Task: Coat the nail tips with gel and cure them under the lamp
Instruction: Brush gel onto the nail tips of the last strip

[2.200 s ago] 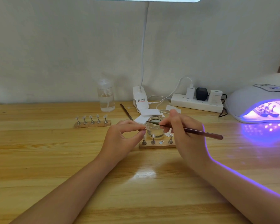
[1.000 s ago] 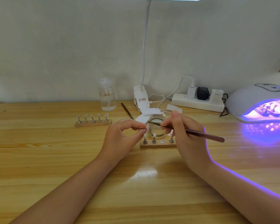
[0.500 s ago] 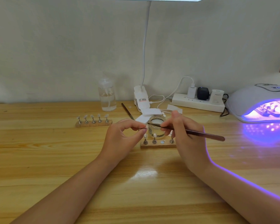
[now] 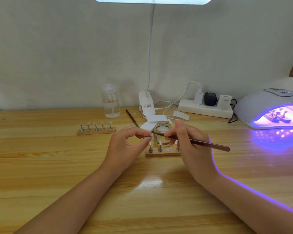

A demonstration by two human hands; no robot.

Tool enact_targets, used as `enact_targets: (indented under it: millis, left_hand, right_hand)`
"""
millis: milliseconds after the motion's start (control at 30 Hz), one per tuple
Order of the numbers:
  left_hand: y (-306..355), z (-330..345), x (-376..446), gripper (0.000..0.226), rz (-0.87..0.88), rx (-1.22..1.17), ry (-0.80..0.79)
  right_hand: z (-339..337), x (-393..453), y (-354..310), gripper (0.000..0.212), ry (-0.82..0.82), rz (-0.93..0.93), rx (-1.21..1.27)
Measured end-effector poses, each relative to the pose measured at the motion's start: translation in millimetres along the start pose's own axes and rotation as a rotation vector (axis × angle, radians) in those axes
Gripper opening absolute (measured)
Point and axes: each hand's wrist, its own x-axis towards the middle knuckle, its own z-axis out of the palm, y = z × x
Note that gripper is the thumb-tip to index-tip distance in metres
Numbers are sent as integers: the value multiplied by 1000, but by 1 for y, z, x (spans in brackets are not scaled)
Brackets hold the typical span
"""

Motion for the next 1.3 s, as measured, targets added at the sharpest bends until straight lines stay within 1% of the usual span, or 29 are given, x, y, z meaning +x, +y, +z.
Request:
enact_targets:
  millis: [133,333,433,600,833,933,1033,1100,1133,1167,1233,1300]
  left_hand:
    - [0,0,0,25,12,-1,4]
    - [-1,0,0,25,34,9,5]
    - [-1,0,0,26,35,12,11]
    - [-1,0,0,27,29,14,16]
    - [0,-1,-1,21,10,-15,1]
    - [1,0,-1,24,23,-35,-6]
    - [0,0,-1,25,58,-17,-14]
    - [-1,1,-1,23,70,-3,-21]
    - [-1,1,-1,20,81,9,-29]
    - [-1,2,-1,18,101,26,-37]
    - [0,3,-2,20,157,63,-53]
    - [1,3,-2,25,196,71,-65]
  right_hand:
    - [-2,-3,-1,40,-15,-2,42]
    - [-2,1,0,40,46,22,59]
    - [0,1,2,40,23,43,31]
    - [0,-4,1,42,5,15,76]
    - [-2,1,-1,42,71,30,95]
    - [-4,4,-1,47,100,48,110]
    - [-8,5,-3,50,60,71,132]
    - [-11,5,-2,46,26,10,79]
    - [-12,5,0,41,2,-36,10]
    - [-12,6,0,32,-37,-69,-63]
    - [-12,8,2,1,-143,-116,-210]
    - [-11,7,6,25,-224,-161,-320]
